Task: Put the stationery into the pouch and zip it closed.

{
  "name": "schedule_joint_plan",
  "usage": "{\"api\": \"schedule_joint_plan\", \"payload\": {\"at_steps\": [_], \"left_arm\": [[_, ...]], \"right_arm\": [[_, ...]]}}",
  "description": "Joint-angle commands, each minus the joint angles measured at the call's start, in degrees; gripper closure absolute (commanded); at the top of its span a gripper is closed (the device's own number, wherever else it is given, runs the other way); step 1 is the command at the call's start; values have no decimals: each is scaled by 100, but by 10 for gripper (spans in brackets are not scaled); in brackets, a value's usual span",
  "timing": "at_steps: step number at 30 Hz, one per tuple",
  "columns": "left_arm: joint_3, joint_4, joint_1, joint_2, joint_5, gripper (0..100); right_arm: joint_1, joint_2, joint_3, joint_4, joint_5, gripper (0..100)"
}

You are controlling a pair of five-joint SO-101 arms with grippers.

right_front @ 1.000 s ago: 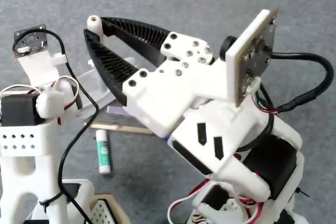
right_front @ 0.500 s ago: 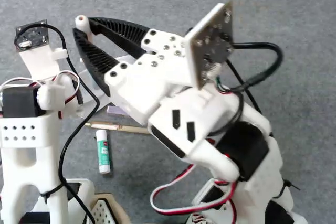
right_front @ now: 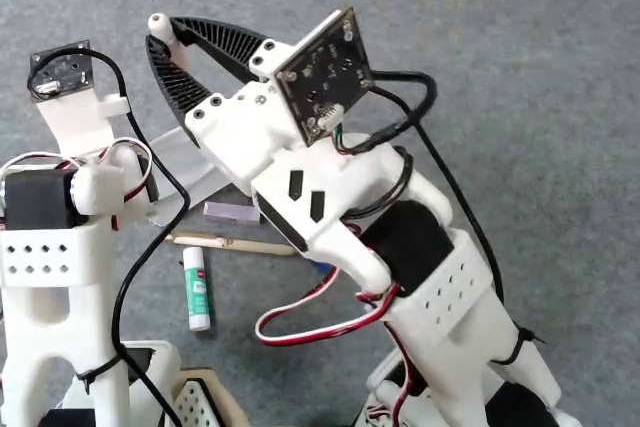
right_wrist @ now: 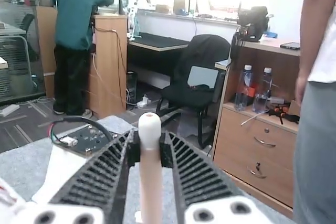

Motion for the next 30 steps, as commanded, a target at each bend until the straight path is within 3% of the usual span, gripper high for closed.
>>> {"api": "schedule_joint_plan", "payload": {"at_steps": [1,9,21,30], "left_arm": [[22,62,119,35,-9,972],[31,62,110,44,-9,972],[13,53,84,44,-9,972],[-31,53,-13,44,-9,972]], "right_arm": [[79,-57,-4,-141,70,986],[62,-92,-48,387,70,851],[105,-145,-48,422,70,850],[1169,-787,-31,949,70,850]]}}
